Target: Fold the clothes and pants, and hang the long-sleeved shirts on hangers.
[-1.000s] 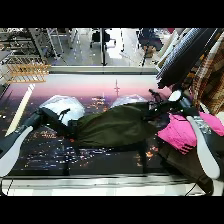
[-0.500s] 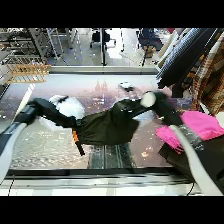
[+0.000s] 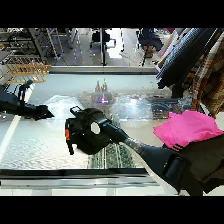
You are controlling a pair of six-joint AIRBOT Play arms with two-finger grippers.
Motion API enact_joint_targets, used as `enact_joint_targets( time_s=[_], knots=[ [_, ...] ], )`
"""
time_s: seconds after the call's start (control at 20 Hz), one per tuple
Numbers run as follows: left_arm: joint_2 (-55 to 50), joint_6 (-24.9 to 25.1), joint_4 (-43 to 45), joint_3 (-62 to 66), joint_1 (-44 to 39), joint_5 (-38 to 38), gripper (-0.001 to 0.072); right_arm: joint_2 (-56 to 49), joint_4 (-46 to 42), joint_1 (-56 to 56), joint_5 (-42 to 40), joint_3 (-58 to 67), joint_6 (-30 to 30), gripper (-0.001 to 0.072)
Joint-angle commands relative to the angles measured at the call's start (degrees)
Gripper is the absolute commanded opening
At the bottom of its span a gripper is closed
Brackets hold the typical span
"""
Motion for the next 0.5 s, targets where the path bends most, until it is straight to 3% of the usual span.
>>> enact_joint_targets(
  time_s=[0.0,0.2,0.25,0.35,0.45],
  knots=[
    [0.57,0.02,-0.02,0.07,1.18,1.29,0.0013,-1.07,-1.46,-3.28,9.68,8.0,0.11,0.0496],
    [-0.31,0.24,-0.02,0.04,-0.63,1.09,0.0013,7.37,-3.54,-17.38,22.8,8.79,3.82,0.0505],
    [-1.16,0.22,-0.02,0.04,-1.88,1.07,0.0013,8.79,-3.1,-20.92,24.48,8.79,5.33,0.0531],
    [-3.98,0.22,-0.02,0.04,-5.73,1.07,0.0013,9.38,0.15,-26.16,26.91,8.52,7.02,0.0651],
    [-7.8,0.94,-0.02,0.04,-10.58,1.07,0.0013,8.98,5.25,-29.09,27.26,5.27,7.21,0.0652]
  ],
)
